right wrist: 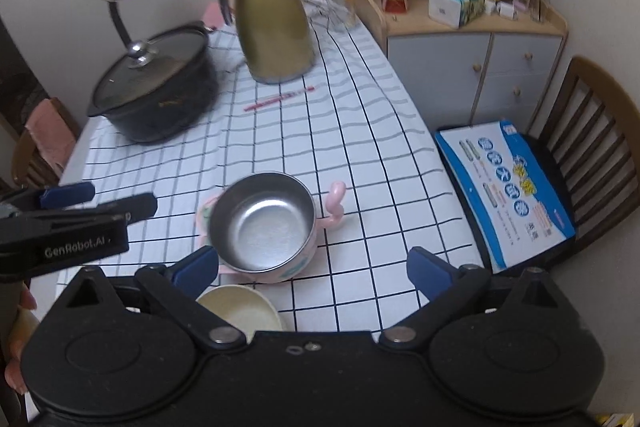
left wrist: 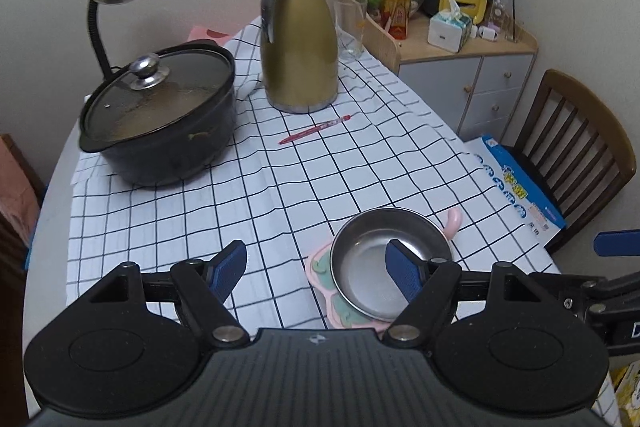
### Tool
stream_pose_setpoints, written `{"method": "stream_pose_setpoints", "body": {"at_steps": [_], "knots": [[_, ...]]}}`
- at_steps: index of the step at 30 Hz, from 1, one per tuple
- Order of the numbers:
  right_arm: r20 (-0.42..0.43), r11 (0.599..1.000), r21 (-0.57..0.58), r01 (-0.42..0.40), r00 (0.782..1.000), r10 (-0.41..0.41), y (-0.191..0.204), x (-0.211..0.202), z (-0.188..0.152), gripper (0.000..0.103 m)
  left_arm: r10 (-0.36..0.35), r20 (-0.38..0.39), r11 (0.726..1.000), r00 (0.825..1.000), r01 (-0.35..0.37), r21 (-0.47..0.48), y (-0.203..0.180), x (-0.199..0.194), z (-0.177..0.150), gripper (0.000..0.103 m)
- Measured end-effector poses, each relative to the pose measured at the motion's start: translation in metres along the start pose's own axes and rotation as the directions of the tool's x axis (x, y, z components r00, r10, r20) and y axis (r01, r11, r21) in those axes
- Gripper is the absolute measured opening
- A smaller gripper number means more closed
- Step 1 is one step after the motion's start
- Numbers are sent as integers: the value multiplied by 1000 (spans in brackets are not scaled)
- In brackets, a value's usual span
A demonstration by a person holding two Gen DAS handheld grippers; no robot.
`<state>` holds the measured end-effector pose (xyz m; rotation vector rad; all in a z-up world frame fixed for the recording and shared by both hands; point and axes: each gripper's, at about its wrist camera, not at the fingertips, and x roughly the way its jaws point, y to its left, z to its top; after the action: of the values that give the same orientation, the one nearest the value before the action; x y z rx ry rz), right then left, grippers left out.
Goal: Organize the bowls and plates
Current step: 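Reach both grippers to the pink-handled steel pot's rim and close them, then lift the pink-handled steel pot with both grippers and carry it toward the stack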
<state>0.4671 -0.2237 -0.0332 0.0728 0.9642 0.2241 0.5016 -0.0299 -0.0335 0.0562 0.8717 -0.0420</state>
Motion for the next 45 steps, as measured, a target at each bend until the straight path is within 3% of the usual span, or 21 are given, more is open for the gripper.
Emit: {"method": "stream_pose_setpoints", "body": {"at_steps": [9,22,27,29,32,36,42,45], "knots": [[-70,998,57,36,997,-32,-3,68,7,96,-6,-64,999,998,8,31,-5,72,8,76],[-165,992,112,51,986,-32,-4,128,1,77,-25,-113,999,993,29,31,-9,136,9,75],[-173,992,119,52,984,-31,-3,134,1,71,-47,-127,998,991,52,33,-11,146,10,64],[-179,991,123,50,983,-28,-2,137,1,63,-57,-132,997,990,63,39,-13,147,10,59],[-192,990,136,39,981,-13,-1,140,0,52,-70,-148,996,986,77,40,-16,149,9,42],[-207,988,153,29,978,3,1,142,-4,41,-76,-158,995,985,84,46,-18,149,7,30],[-217,986,160,41,976,-5,5,141,-3,37,-58,-155,996,986,68,65,-20,147,7,28],[-206,988,152,32,979,0,8,139,-1,21,-53,-150,995,987,65,80,-22,145,7,23]]}}
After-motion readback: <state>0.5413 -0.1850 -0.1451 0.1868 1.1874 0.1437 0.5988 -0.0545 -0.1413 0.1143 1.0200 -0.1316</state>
